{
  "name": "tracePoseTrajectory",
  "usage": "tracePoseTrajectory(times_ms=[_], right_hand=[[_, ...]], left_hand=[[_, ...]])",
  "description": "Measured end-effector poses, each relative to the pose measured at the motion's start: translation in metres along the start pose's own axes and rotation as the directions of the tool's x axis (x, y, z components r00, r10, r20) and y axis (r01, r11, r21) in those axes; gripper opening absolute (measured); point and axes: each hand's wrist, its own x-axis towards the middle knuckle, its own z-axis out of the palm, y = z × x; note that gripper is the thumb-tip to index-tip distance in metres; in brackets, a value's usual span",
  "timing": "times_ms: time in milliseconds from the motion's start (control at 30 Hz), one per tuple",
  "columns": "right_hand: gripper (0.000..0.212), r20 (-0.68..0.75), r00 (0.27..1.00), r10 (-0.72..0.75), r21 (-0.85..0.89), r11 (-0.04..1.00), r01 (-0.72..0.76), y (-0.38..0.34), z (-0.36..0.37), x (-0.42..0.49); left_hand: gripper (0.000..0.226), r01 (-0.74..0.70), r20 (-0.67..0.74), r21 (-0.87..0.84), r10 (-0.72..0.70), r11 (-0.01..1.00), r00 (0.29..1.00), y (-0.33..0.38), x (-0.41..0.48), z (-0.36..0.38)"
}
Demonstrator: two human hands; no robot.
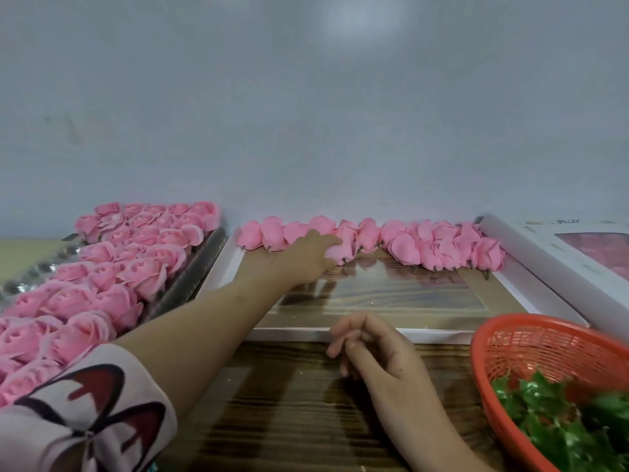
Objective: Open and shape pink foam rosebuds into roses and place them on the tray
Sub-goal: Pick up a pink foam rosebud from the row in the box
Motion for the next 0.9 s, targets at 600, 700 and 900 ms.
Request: tracePoseTrajectory(times_ms=[600,700,900], right_hand=[[0.026,-0.032,0.999,0.006,-0.008,1.000,-0.007,-0.001,-0.002,0.001],[0.020,-0.046,0.998,0.032,0.017,0.999,-0.032,-0.003,0.001,0.001],[0.020,-0.061,0.996,0.069,0.084,0.994,-0.064,-0.009,0.003,-0.002]], left_hand=[[0.023,-0.187,-0.587,-0.560,-0.227,0.807,0.777,0.060,-0.011,0.001],[0.040,-0.259,-0.603,-0.575,-0.188,0.776,0.775,0.073,-0.046,-0.012],[0.053,-0.279,-0.634,-0.489,-0.117,0.826,0.765,0.082,-0.121,-0.007]])
